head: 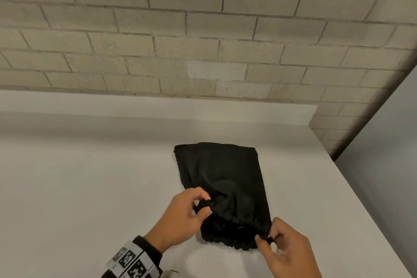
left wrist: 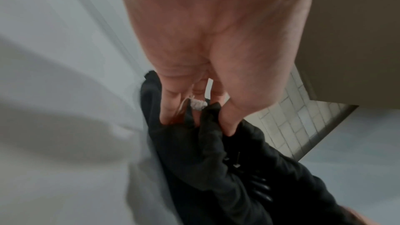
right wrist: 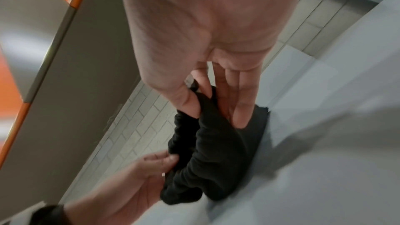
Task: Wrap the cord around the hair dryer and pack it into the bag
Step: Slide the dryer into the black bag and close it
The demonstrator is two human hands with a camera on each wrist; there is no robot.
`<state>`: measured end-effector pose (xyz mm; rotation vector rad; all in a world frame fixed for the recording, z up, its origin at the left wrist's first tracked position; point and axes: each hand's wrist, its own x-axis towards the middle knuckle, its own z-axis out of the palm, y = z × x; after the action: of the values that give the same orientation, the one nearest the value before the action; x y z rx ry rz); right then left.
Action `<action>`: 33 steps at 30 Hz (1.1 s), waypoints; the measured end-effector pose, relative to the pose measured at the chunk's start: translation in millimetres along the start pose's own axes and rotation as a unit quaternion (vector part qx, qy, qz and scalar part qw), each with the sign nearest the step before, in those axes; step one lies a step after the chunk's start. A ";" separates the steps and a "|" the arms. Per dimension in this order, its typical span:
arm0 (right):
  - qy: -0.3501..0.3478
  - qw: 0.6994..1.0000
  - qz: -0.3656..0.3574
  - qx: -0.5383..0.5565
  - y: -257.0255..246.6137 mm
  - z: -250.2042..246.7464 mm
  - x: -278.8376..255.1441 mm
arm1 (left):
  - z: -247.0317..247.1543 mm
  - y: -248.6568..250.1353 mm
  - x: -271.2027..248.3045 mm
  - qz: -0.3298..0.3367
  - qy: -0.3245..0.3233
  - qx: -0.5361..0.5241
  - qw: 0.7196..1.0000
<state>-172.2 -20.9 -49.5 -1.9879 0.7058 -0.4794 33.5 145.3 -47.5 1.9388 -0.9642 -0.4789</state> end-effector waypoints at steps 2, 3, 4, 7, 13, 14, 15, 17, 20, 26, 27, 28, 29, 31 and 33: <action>-0.030 0.999 -0.008 -0.027 0.7 8.8 -4.5 | -1.6 -2.0 -4.2 -0.011 0.009 -0.008 1.000; -0.047 0.997 -0.011 -0.058 -0.8 15.2 -5.6 | -2.5 -3.6 -8.7 -0.016 0.007 -0.006 1.000; -0.044 0.995 -0.009 -0.089 -2.6 21.8 -5.2 | -3.6 -3.9 -13.7 -0.015 0.004 -0.007 1.000; 0.035 0.991 -0.035 -0.128 -14.0 40.4 5.7 | -4.6 -1.2 -29.9 0.028 -0.006 -0.010 1.000; 0.076 0.979 -0.109 -0.157 -25.8 57.5 28.5 | -10.7 19.4 -50.7 0.052 0.018 -0.052 0.997; 0.073 0.979 -0.106 -0.156 -24.4 57.2 30.4 | -14.7 20.6 -52.4 0.044 0.014 -0.069 0.997; 0.066 0.980 -0.104 -0.155 -23.2 55.3 31.6 | -19.3 20.9 -54.1 0.032 0.007 -0.082 0.996; 0.039 0.984 -0.102 -0.138 -19.5 45.7 32.2 | -28.8 18.1 -56.9 0.002 -0.001 -0.085 0.996; -0.030 0.991 -0.091 -0.091 -15.6 19.8 28.5 | -39.4 10.5 -61.3 -0.054 -0.002 -0.096 0.994; -0.105 0.989 -0.096 -0.045 -4.0 -15.8 8.8 | -44.1 2.2 -67.7 -0.113 -0.033 -0.122 0.986; -0.105 0.988 -0.098 -0.051 -2.2 -18.0 5.9 | -43.9 2.6 -67.4 -0.110 -0.040 -0.115 0.986; -0.101 0.988 -0.097 -0.057 -1.5 -19.4 3.1 | -44.4 1.8 -67.1 -0.109 -0.045 -0.108 0.987; -0.102 0.988 -0.093 -0.064 -2.7 -20.9 0.5 | -45.1 1.1 -66.6 -0.110 -0.046 -0.102 0.988; -0.122 0.989 -0.056 -0.061 -4.0 -23.2 -3.9 | -46.7 -0.2 -65.3 -0.121 -0.039 -0.091 0.988; -0.141 0.989 -0.017 -0.047 -6.7 -26.0 -8.4 | -48.2 -1.1 -65.4 -0.128 -0.036 -0.078 0.988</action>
<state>-192.0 -29.7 -31.5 -2.1056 0.5254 -0.1815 24.6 223.1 -25.9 1.9199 -0.7021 -0.7540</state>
